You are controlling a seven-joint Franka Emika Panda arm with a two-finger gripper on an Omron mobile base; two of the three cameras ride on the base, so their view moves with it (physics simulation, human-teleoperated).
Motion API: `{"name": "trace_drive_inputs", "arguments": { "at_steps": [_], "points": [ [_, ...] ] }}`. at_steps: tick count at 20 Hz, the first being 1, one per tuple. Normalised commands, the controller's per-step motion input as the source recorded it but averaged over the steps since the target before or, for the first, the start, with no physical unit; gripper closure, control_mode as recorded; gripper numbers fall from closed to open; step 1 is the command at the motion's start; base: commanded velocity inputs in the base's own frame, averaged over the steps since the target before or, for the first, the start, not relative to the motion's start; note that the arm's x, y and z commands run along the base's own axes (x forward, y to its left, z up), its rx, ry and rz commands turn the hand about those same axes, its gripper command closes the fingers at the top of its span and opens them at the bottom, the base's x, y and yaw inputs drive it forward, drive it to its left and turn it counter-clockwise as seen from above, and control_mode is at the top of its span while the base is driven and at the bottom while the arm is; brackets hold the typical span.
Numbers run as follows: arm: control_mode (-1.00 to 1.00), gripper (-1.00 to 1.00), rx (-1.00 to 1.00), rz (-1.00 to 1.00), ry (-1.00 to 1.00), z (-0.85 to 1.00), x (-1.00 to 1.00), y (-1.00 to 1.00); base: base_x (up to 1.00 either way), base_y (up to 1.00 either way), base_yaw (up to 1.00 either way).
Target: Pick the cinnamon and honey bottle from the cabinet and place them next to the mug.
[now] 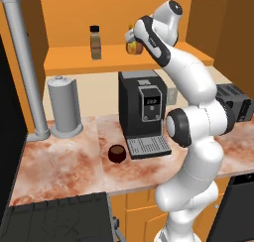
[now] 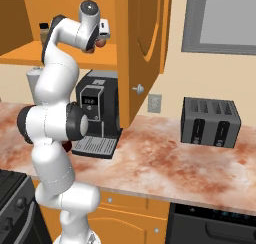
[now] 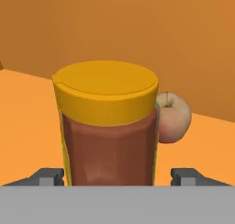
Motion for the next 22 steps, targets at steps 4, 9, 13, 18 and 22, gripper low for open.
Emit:
{"name": "trace_drive_inputs", "arguments": {
  "at_steps": [4,9,13,18,22],
  "points": [
    [-1.00,1.00,0.00,0.00,0.00,0.00,-0.02,0.00,0.00,0.00,0.00],
    [-1.00,1.00,0.00,0.00,-0.01,0.00,-0.46,0.00,0.00,0.00,0.00],
    [-1.00,1.00,0.00,0.00,-0.06,0.00,-0.92,-0.08,0.00,0.00,0.00],
    [-1.00,1.00,0.00,0.00,-0.13,0.00,-1.00,-0.14,0.00,0.00,0.00],
    [-1.00,1.00,0.00,0.06,-0.09,-0.07,-1.00,-0.23,0.00,0.00,0.00]
  ]
}}
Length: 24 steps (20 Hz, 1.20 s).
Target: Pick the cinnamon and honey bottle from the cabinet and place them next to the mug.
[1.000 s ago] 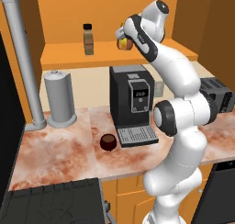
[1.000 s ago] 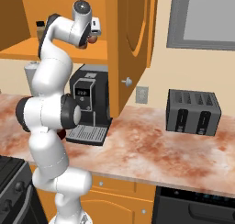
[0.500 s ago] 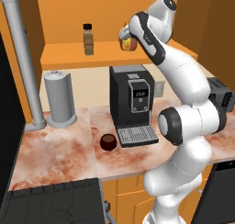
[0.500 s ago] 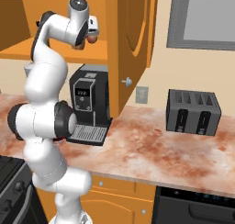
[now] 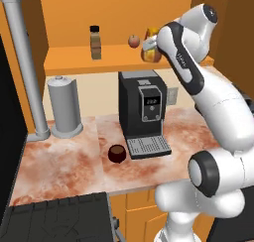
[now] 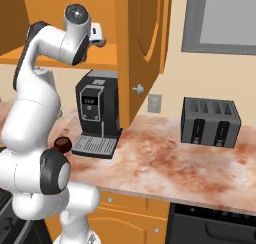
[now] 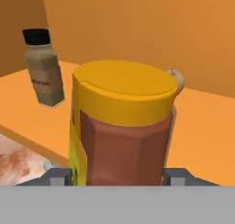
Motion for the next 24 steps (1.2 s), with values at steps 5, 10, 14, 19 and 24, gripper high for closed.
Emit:
{"name": "trace_drive_inputs", "arguments": {
  "at_steps": [5,10,14,19,24],
  "points": [
    [-1.00,1.00,0.00,0.11,-0.06,-0.25,-0.98,-0.25,0.00,0.00,0.00],
    [-1.00,1.00,0.00,0.16,-0.05,-0.39,-0.91,-0.28,0.00,0.00,0.00],
    [-1.00,1.00,0.00,0.19,-0.01,-0.60,-0.80,-0.15,0.00,0.00,0.00],
    [-1.00,1.00,-0.06,0.16,0.00,-0.64,-0.42,0.05,0.00,0.00,0.00],
    [-1.00,1.00,-0.08,0.10,0.00,-0.77,-0.04,0.02,0.00,0.00,0.00]
  ]
}}
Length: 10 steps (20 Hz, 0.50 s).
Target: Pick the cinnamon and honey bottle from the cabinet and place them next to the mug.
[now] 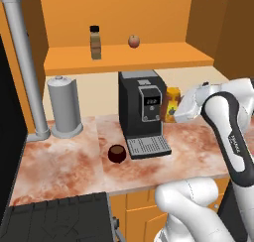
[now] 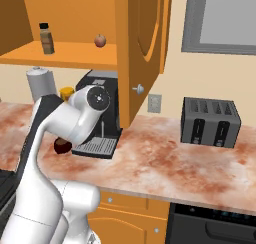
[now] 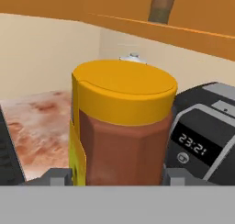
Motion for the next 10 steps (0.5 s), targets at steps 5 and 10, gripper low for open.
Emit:
{"name": "trace_drive_inputs", "arguments": {
  "at_steps": [5,10],
  "points": [
    [-1.00,1.00,-0.08,0.11,0.03,-0.52,0.09,0.07,0.00,0.00,0.00],
    [-1.00,1.00,-0.10,0.13,0.14,-0.32,0.08,0.10,0.00,0.00,0.00]
  ]
}}
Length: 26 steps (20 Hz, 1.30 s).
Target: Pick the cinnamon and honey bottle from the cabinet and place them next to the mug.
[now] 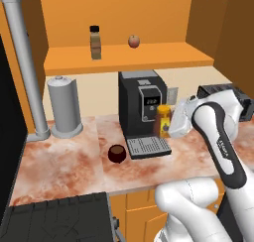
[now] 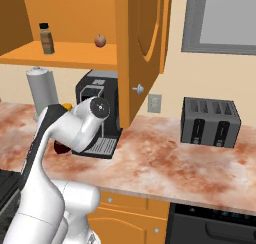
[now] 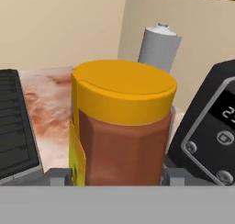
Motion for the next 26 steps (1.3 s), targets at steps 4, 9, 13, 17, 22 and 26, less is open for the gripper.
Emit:
{"name": "trace_drive_inputs", "arguments": {
  "at_steps": [4,9,13,17,22,26],
  "points": [
    [-1.00,1.00,-0.10,0.07,0.18,-0.15,0.01,0.17,0.00,0.00,0.00],
    [-1.00,1.00,-0.01,0.01,0.05,-0.27,0.01,0.14,0.00,0.00,0.00],
    [-1.00,1.00,0.00,0.01,0.00,-0.81,0.00,0.19,0.00,0.00,0.00],
    [-1.00,1.00,0.00,0.00,-0.01,-0.86,0.00,0.21,0.00,0.00,0.00],
    [-1.00,1.00,0.04,0.00,-0.01,-0.70,0.00,0.14,0.00,0.00,0.00],
    [-1.00,1.00,0.14,0.00,0.00,-0.58,0.00,0.00,0.00,0.00,0.00]
  ]
}}
